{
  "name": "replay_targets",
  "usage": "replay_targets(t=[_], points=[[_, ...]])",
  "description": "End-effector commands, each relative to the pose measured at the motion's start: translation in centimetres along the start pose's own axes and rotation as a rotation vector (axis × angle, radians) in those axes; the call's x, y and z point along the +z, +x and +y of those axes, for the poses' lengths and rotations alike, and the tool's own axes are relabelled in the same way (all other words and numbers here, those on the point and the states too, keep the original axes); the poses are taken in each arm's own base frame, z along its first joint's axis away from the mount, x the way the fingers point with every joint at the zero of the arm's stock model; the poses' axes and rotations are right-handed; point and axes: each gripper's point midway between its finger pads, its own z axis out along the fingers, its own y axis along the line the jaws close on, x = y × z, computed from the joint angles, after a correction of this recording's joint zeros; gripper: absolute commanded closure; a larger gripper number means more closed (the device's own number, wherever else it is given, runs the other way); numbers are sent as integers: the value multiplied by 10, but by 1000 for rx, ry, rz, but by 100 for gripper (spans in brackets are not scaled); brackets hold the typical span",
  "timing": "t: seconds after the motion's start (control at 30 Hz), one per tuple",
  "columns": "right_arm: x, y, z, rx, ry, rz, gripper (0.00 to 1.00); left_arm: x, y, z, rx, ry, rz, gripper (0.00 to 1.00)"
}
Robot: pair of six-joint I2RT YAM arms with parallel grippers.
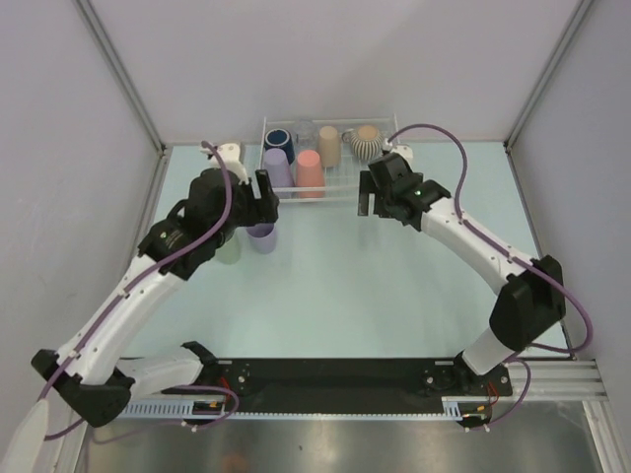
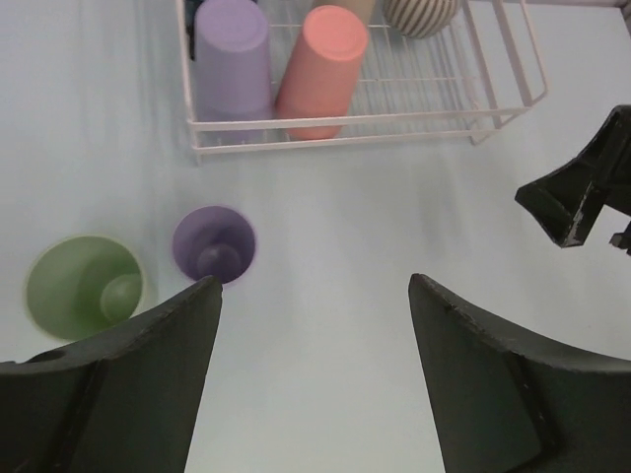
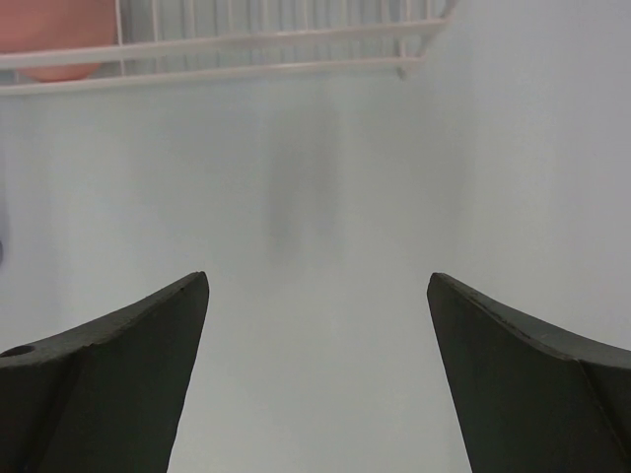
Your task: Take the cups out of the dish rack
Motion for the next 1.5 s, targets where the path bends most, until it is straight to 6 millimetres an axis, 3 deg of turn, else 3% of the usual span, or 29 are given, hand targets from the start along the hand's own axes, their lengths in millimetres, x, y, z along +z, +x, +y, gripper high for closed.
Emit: replay_targets(t=[0.0, 0.07, 0.13, 0.2, 0.3, 0.53, 0.73, 1.33, 1.47], points=[[3, -58, 36, 30, -77, -126, 0, -25, 1, 32, -42, -119, -61, 17], [21, -65, 53, 22, -88, -115, 0, -31, 5, 40, -29, -142, -52, 17], [18, -95, 75, 34, -150, -180, 0, -37, 9, 46, -16, -169, -52, 17], [28, -114, 94, 37, -174, -212, 0, -40, 15, 47, -27, -171, -48, 17], [43, -130, 122, 16, -207, -232, 0, -40, 26, 45, -34, -156, -27, 17], [68, -135, 168, -61, -267, -243, 0, -39, 42, 43, -53, -130, 1, 17], [89, -124, 187, -103, -282, -237, 0, -40, 54, 45, -68, -124, 18, 17], [131, -114, 200, -166, -200, -299, 0, -47, 67, 53, -82, -138, 43, 18], [136, -112, 207, -157, -223, -305, 8, -51, 70, 55, -85, -137, 41, 19]])
